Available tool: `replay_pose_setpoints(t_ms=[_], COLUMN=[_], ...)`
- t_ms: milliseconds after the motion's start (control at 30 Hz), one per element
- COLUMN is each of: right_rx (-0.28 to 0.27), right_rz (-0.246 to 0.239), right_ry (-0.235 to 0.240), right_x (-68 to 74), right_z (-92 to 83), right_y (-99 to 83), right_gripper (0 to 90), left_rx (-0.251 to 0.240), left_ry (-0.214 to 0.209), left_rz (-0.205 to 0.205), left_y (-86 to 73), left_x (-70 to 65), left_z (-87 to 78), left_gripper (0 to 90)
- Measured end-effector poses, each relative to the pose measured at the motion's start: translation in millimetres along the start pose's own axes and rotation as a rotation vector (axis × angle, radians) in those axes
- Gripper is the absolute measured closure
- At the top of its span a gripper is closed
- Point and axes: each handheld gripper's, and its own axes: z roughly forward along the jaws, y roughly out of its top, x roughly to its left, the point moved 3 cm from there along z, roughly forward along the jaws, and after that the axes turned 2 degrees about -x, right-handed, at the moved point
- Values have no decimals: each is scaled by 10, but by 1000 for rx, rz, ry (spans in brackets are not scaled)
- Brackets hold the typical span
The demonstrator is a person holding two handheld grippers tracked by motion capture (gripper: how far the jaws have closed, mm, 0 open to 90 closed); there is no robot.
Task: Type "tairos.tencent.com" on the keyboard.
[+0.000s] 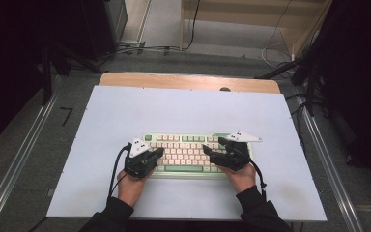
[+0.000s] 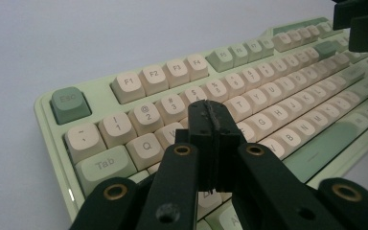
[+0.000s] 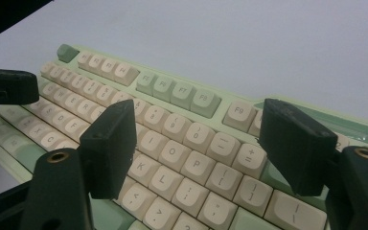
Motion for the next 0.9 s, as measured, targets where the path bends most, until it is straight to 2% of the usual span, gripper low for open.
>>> replay_pose_setpoints(t_ms=[200, 600, 667, 767, 900], right_rx=[1, 3, 4, 5, 1], right_rz=[1, 0, -1, -1, -2], right_ry=[-3, -3, -3, -3, -5], right_x=[-5, 0, 1, 3, 0], right_z=[-7, 1, 4, 4, -5], right_y=[-1, -5, -7, -8, -4], right_gripper=[274, 278, 279, 279, 283], left_rx=[36, 55, 70, 72, 23], left_ry=[-3, 14, 18, 15, -15], left_rz=[9, 6, 5, 0, -25], left_y=[-33, -48, -57, -50, -17], left_x=[-13, -9, -9, -8, -17], left_z=[64, 88, 103, 108, 61], left_gripper=[900, 900, 900, 900, 884])
